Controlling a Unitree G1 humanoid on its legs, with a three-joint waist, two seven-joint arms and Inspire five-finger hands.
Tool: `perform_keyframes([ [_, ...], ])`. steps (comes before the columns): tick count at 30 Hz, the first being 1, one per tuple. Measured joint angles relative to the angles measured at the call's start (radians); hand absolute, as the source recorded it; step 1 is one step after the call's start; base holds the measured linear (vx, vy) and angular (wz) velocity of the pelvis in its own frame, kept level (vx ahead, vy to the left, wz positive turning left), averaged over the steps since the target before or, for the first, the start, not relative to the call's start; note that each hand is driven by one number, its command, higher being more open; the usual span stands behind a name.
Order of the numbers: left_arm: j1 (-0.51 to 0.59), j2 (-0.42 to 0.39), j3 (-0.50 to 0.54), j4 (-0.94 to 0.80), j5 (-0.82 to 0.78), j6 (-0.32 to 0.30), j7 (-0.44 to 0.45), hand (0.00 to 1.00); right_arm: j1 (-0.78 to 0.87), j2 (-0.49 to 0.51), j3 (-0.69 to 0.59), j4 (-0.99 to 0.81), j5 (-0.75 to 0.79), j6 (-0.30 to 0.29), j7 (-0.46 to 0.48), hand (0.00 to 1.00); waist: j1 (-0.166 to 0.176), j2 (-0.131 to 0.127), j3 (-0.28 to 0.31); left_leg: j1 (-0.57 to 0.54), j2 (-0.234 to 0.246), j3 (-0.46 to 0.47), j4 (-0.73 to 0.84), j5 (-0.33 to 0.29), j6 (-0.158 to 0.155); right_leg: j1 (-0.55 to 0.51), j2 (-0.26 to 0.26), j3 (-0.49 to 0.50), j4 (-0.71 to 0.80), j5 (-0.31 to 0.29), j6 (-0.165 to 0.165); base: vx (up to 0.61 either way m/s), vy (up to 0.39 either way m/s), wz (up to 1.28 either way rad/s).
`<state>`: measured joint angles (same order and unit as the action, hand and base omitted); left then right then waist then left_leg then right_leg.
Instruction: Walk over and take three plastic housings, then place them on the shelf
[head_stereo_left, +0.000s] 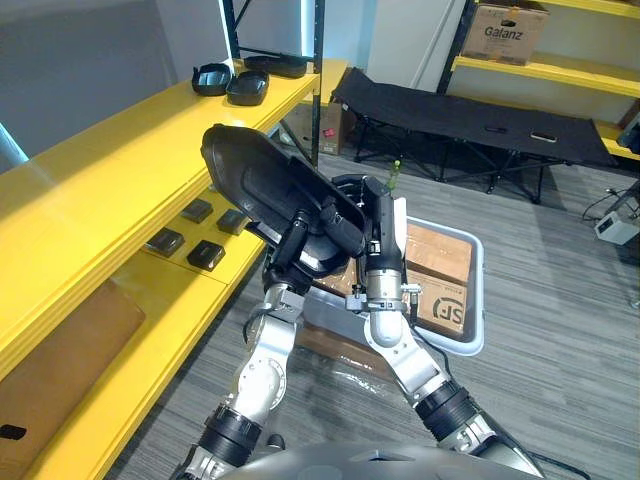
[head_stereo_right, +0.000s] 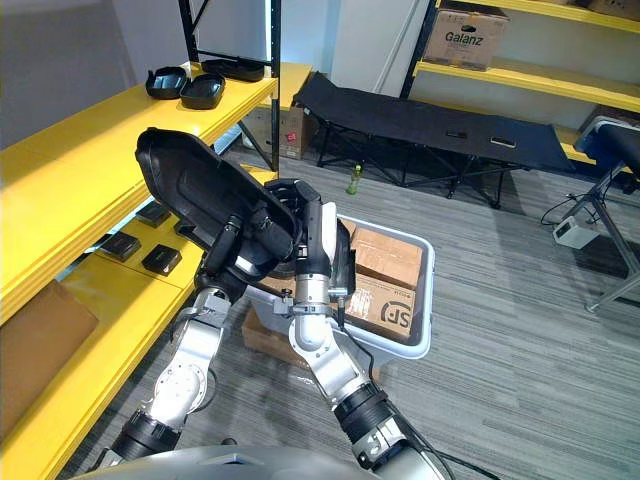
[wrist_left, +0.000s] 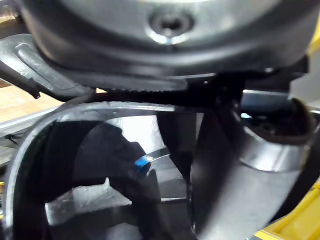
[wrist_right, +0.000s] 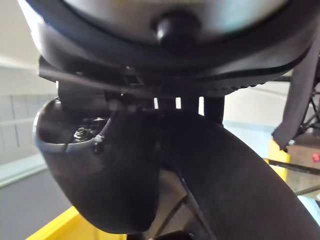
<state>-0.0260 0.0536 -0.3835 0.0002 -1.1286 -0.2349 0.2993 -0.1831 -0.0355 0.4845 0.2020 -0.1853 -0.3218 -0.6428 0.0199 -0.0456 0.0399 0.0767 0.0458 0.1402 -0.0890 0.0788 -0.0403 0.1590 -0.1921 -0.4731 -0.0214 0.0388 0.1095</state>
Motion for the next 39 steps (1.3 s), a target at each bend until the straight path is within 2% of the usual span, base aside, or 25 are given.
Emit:
perform_keyframes([
  [1, 0.002, -0.001, 0.000, 0.000, 0.010, -0.001, 0.005, 0.00, 0.005, 0.002, 0.000, 0.000, 0.005, -0.002, 0.000, 1.00, 0.000, 0.000, 0.000, 0.000, 0.000, 0.000, 0.000, 0.000, 0.000, 0.000, 0.000, 0.000, 0.000, 0.000, 0.000, 0.00, 0.000, 0.00],
  [5, 0.011, -0.008, 0.001, 0.000, 0.078, -0.015, 0.033, 0.00, 0.032, 0.004, 0.013, 0.000, 0.007, -0.018, 0.002, 1.00, -0.001, -0.001, 0.001, 0.000, 0.000, 0.001, 0.000, 0.000, 0.000, -0.001, 0.000, 0.000, 0.001, -0.001, -0.001, 0.00, 0.000, 0.00],
  [7, 0.017, -0.025, 0.021, 0.000, 0.128, -0.060, 0.087, 0.00, 0.069, 0.000, 0.053, 0.000, 0.006, -0.043, 0.018, 1.00, -0.008, -0.003, 0.001, 0.000, 0.000, 0.002, 0.000, 0.000, 0.000, -0.002, 0.001, 0.001, 0.001, -0.001, -0.002, 0.00, 0.000, 0.00],
  [11, 0.017, -0.075, 0.103, 0.000, 0.267, -0.132, 0.202, 0.00, 0.126, 0.000, 0.096, 0.000, 0.007, -0.043, 0.025, 1.00, -0.016, -0.006, 0.003, 0.000, 0.001, 0.002, 0.000, 0.000, 0.000, -0.002, 0.003, 0.001, 0.001, -0.001, -0.002, 0.00, 0.000, 0.00],
  [13, 0.017, -0.077, 0.128, -0.005, 0.406, -0.140, 0.286, 0.00, 0.130, 0.000, 0.093, -0.002, 0.017, -0.039, 0.026, 1.00, -0.012, -0.006, 0.003, 0.000, 0.002, 0.002, 0.000, -0.001, -0.001, -0.001, 0.002, 0.001, 0.001, -0.001, -0.002, 0.00, 0.000, 0.00],
  [15, 0.017, -0.077, 0.134, -0.016, 0.496, -0.140, 0.331, 0.00, 0.130, 0.000, 0.087, -0.009, 0.040, -0.037, 0.027, 1.00, -0.004, -0.008, 0.003, 0.000, 0.002, 0.002, 0.000, -0.002, -0.002, -0.001, 0.002, 0.001, 0.001, -0.001, -0.002, 0.00, 0.000, 0.00],
  [18, 0.018, -0.078, 0.167, -0.046, 0.713, -0.135, 0.418, 0.00, 0.131, 0.000, 0.068, -0.036, 0.056, -0.032, 0.032, 1.00, -0.005, -0.012, 0.005, 0.000, 0.003, 0.003, 0.000, -0.003, -0.004, -0.001, 0.002, 0.003, 0.001, -0.001, -0.002, 0.00, 0.000, 0.00],
  [21, 0.019, -0.078, 0.238, -0.109, 0.909, -0.133, 0.484, 0.00, 0.135, -0.007, -0.004, -0.067, 0.100, -0.018, 0.045, 1.00, -0.011, -0.015, 0.006, 0.001, 0.003, 0.004, 0.000, -0.009, -0.009, -0.001, 0.002, 0.005, 0.001, -0.002, -0.002, 0.00, 0.000, 0.00],
  [23, 0.021, -0.074, 0.291, -0.139, 1.040, -0.131, 0.528, 0.00, 0.149, -0.009, -0.066, -0.094, 0.191, -0.018, 0.062, 1.00, -0.010, -0.014, 0.007, 0.001, 0.003, 0.005, 0.000, -0.010, -0.010, -0.002, 0.002, 0.008, 0.000, -0.002, -0.002, 0.00, 0.000, 0.00],
  [26, 0.034, -0.062, 0.324, -0.147, 1.135, -0.125, 0.562, 0.00, 0.173, -0.011, -0.104, -0.136, 0.320, -0.024, 0.136, 1.00, -0.013, -0.013, 0.007, 0.003, 0.003, 0.010, 0.000, -0.013, -0.010, -0.002, 0.002, 0.012, -0.001, -0.002, -0.002, 0.00, 0.000, -0.04],
  [28, 0.055, -0.060, 0.345, -0.147, 1.200, -0.099, 0.581, 0.00, 0.178, -0.012, -0.121, -0.143, 0.450, -0.039, 0.250, 1.00, -0.025, -0.013, 0.008, 0.003, 0.004, 0.014, 0.000, -0.015, -0.011, -0.004, 0.002, 0.016, -0.003, -0.002, -0.002, 0.00, 0.000, -0.06],
  [33, 0.107, -0.053, 0.395, -0.145, 1.304, -0.091, 0.568, 0.00, 0.264, -0.018, -0.206, -0.161, 0.597, -0.035, 0.472, 1.00, -0.026, -0.008, 0.011, 0.002, 0.006, 0.025, 0.000, -0.020, -0.011, -0.010, 0.005, 0.030, -0.008, -0.002, -0.001, 0.01, 0.002, -0.06],
  [35, 0.128, -0.052, 0.430, -0.145, 1.306, -0.093, 0.554, 0.00, 0.292, -0.017, -0.278, -0.156, 0.606, -0.034, 0.508, 1.00, -0.026, -0.001, 0.016, 0.000, 0.006, 0.032, 0.000, -0.020, -0.008, -0.015, 0.005, 0.039, -0.008, -0.001, -0.001, 0.03, 0.012, -0.09],
  [39, 0.187, -0.047, 0.472, -0.145, 1.297, -0.115, 0.504, 0.00, 0.321, -0.019, -0.421, -0.104, 0.607, -0.034, 0.506, 1.00, -0.030, 0.006, 0.020, 0.000, 0.006, 0.042, 0.000, -0.022, -0.007, -0.019, 0.004, 0.042, -0.014, -0.001, 0.000, 0.03, 0.009, -0.08],
])
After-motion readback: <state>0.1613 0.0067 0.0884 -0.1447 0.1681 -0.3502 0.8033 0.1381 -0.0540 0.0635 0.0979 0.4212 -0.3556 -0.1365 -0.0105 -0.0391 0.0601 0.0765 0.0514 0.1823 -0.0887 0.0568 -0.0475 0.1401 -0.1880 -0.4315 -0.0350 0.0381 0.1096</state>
